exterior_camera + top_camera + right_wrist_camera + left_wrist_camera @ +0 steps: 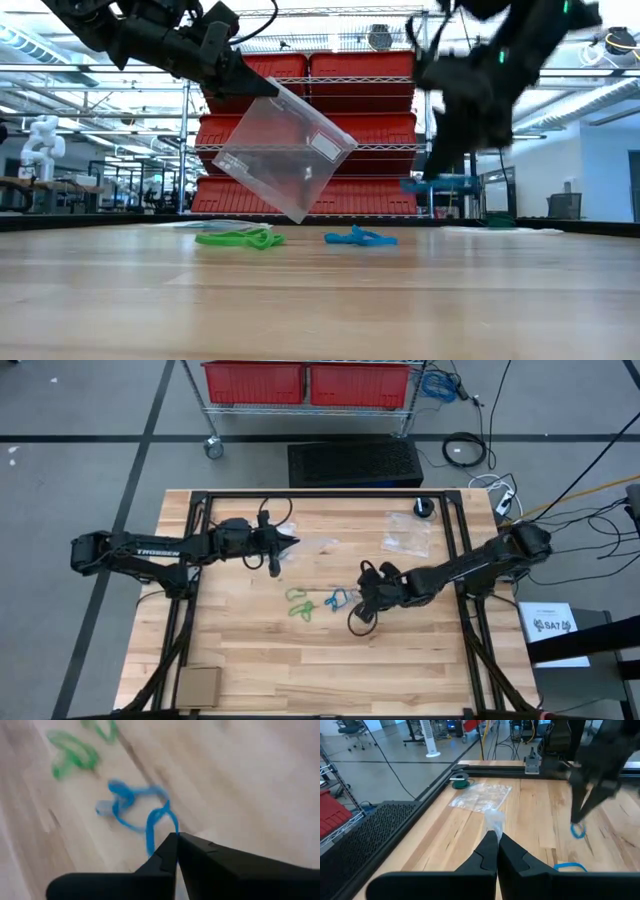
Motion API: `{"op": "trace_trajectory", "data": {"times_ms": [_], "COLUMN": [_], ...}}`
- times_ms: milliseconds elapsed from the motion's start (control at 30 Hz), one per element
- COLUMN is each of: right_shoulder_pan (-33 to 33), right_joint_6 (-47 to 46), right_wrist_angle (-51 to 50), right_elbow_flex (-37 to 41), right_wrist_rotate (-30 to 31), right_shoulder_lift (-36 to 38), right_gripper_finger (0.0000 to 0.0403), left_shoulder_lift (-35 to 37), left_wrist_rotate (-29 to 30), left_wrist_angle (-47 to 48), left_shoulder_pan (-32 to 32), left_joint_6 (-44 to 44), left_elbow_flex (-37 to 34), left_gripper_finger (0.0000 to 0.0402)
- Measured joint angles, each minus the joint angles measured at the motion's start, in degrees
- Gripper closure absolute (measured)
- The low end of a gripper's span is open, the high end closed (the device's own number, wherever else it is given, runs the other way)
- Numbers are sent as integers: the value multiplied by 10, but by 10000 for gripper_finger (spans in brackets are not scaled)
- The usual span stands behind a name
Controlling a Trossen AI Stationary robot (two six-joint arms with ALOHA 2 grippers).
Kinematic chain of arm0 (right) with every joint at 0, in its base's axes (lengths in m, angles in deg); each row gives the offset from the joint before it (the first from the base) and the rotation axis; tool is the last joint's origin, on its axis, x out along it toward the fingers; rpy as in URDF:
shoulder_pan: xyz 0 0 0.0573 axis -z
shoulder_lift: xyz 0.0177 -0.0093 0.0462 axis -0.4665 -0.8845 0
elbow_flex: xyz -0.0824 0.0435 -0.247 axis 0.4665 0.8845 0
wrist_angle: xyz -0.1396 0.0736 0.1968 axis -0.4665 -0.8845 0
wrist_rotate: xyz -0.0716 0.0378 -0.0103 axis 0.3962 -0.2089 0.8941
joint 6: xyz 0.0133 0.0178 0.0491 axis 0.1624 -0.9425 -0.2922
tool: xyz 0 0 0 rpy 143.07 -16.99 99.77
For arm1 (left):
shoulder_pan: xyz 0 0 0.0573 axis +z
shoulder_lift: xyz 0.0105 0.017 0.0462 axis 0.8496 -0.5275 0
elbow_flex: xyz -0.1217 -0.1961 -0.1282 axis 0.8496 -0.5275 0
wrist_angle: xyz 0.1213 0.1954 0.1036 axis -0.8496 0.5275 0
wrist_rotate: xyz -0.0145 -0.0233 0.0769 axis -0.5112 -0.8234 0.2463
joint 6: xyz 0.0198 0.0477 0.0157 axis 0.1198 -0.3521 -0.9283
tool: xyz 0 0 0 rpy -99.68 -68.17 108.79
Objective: Sort rubber bands
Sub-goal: Put the blue rubber band into the middle zip lock bag
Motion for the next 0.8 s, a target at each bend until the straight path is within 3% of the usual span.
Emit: {"op": "trace_trajectory", "data": {"times_ms": [200,367,567,800], "right_shoulder_pan": [14,33,54,85], "right_joint_6": [149,340,518,553], "right_wrist_angle": [-65,-28,70,90], "right_elbow_flex": [-118,-197,-228,-228], "right_wrist_rotate": [124,196,206,163], "right_shoulder_lift": [21,8,-9,-29], "right_gripper_finger": [402,402,403,403], "left_shoulder_lift": [0,0,0,0], "left_wrist_rotate": [-28,-54,-54,-76], "left_wrist_angle": [-3,-12,-34,-49], "left_shoulder_pan": [0,-1,-1,-1], "left_joint_6": [4,15,16,21], "left_elbow_flex": [0,0,0,0], "left_gripper_finger": [402,402,402,402]}}
